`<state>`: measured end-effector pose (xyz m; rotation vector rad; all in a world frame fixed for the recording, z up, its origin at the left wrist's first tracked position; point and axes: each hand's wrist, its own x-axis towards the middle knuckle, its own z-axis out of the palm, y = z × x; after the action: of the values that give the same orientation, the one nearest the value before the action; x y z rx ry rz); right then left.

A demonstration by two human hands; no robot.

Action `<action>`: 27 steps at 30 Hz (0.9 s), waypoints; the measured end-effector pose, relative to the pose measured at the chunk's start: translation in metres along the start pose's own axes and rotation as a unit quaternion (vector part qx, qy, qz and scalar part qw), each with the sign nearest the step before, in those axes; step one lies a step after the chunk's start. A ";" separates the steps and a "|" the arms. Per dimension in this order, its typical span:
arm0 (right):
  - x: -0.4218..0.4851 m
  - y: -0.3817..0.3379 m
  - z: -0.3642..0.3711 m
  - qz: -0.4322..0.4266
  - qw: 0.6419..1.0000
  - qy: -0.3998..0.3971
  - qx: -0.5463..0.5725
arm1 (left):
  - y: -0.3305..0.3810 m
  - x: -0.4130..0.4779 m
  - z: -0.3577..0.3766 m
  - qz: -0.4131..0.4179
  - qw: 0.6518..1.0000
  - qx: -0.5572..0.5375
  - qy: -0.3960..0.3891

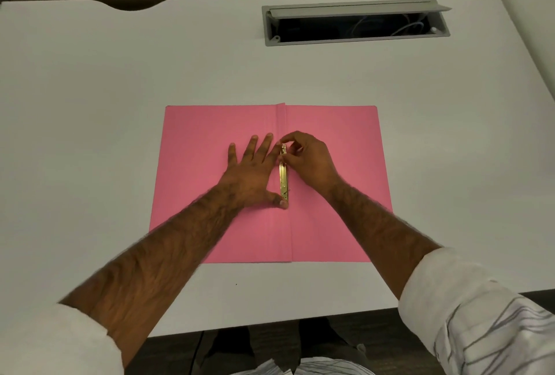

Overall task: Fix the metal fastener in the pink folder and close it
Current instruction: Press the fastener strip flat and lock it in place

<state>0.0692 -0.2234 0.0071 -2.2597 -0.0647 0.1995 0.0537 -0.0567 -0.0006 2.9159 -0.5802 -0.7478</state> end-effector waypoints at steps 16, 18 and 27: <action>0.030 0.001 -0.014 0.069 0.996 -0.041 0.030 | -0.005 -0.010 0.019 0.027 0.995 -0.016 0.090; 0.029 0.001 -0.012 0.056 0.998 -0.031 0.024 | -0.005 -0.012 0.022 0.031 0.995 -0.012 0.097; 0.033 -0.003 -0.013 -0.069 0.987 -0.056 -0.133 | -0.003 -0.016 0.016 0.036 0.995 0.005 0.094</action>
<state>0.1042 -0.2270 0.0136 -2.4955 -0.3250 0.2565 0.0337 -0.0473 -0.0080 2.9117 -0.6660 -0.4556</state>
